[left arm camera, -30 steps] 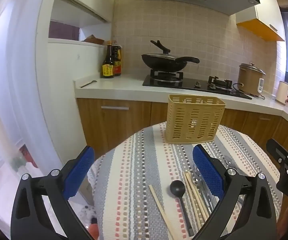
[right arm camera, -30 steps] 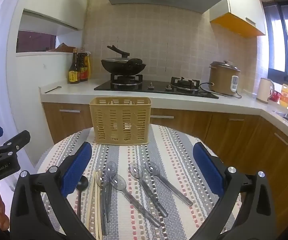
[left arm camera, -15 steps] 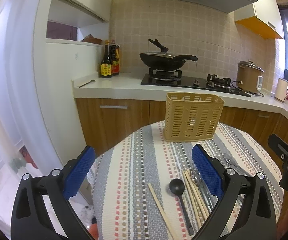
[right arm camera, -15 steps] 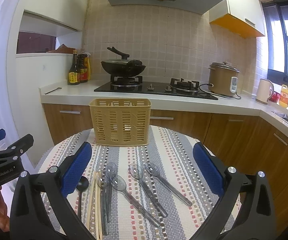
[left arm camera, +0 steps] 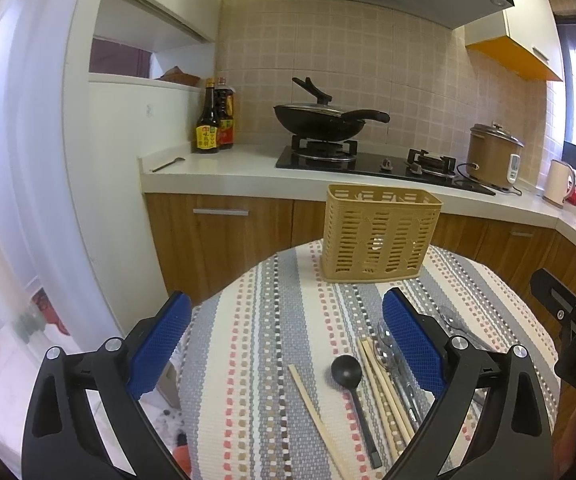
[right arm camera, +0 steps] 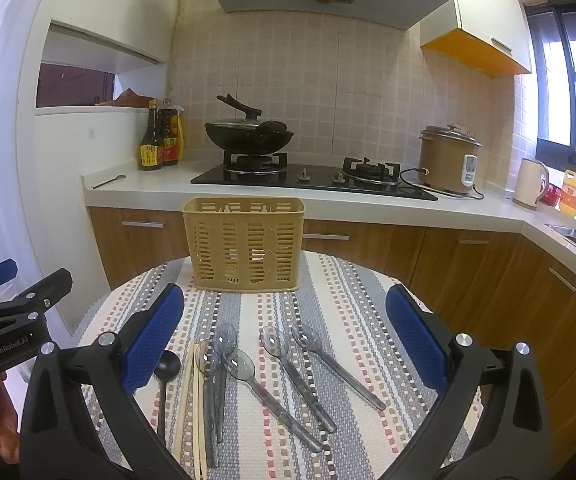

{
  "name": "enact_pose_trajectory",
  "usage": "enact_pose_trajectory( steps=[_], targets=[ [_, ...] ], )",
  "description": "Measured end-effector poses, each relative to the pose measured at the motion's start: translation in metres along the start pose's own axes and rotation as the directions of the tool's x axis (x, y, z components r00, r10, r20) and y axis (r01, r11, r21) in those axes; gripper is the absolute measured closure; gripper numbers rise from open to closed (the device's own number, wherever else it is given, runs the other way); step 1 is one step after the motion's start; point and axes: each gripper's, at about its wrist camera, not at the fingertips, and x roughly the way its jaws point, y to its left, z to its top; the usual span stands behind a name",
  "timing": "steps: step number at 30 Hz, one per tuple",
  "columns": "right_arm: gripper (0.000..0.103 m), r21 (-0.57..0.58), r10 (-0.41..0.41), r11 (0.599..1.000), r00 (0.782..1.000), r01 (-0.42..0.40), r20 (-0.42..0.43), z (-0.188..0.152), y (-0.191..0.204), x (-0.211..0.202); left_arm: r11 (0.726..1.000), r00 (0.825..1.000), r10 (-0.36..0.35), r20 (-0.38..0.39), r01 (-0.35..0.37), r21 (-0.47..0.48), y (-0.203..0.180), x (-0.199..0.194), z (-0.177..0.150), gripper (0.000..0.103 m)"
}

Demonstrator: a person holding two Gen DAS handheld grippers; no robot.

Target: Organize utensils

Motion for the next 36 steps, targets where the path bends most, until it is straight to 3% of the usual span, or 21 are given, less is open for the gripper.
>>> enact_pose_trajectory(
  steps=[10, 14, 25, 36],
  targets=[
    [0.007, 0.000, 0.001, 1.000, 1.000, -0.001, -0.003, 0.001, 0.000, -0.001, 0.999, 0.999, -0.036, -0.010, 0.036, -0.009, 0.000, 0.001, 0.001, 0.010],
    [0.007, -0.003, 0.003, 1.000, 1.000, -0.003, -0.003, 0.001, 0.000, -0.002, 0.996, 0.996, -0.089, -0.032, 0.088, -0.025, 0.000, 0.003, 0.002, 0.012],
    [0.007, -0.005, 0.006, 1.000, 1.000, -0.006, -0.013, 0.000, 0.003, -0.001, 0.993, 0.993, -0.108, -0.056, 0.106, -0.050, 0.003, 0.009, -0.002, 0.014],
    [0.007, -0.037, -0.045, 0.998, 0.999, 0.046, 0.006, -0.003, 0.007, -0.001, 0.994, 0.991, -0.103, -0.082, 0.099, -0.053, 0.005, 0.016, -0.005, 0.015]
  ],
)
